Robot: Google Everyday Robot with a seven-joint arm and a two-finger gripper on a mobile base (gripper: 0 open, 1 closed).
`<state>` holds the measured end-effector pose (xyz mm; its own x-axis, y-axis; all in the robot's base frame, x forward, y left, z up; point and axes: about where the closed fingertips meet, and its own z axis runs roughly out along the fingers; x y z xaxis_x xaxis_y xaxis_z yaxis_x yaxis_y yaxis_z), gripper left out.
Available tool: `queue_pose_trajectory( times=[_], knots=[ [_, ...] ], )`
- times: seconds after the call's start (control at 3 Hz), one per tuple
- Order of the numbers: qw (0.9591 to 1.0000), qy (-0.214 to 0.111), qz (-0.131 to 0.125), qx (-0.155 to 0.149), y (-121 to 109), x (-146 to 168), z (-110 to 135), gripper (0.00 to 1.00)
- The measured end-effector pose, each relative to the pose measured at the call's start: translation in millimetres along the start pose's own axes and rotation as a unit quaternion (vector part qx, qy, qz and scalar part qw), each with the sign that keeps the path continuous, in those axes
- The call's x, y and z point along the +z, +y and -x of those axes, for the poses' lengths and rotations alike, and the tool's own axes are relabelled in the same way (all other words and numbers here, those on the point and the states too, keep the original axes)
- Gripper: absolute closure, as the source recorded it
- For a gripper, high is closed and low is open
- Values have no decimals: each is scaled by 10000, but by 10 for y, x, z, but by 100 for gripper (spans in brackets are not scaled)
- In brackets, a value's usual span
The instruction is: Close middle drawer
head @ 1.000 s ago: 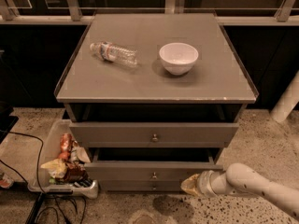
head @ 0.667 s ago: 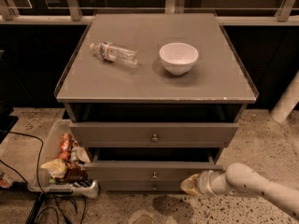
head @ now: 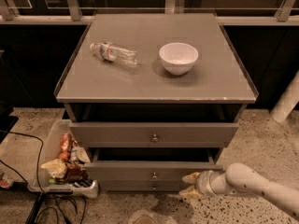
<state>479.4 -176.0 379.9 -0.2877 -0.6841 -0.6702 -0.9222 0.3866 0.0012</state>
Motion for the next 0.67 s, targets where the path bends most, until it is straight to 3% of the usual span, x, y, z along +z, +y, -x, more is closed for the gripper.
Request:
queue_pose_trajectory(
  times=[0.33, 0.67],
  knots=[
    [10000, 0, 2, 0, 1, 1, 0, 0],
    [10000, 0, 2, 0, 1, 1, 0, 0]
  ],
)
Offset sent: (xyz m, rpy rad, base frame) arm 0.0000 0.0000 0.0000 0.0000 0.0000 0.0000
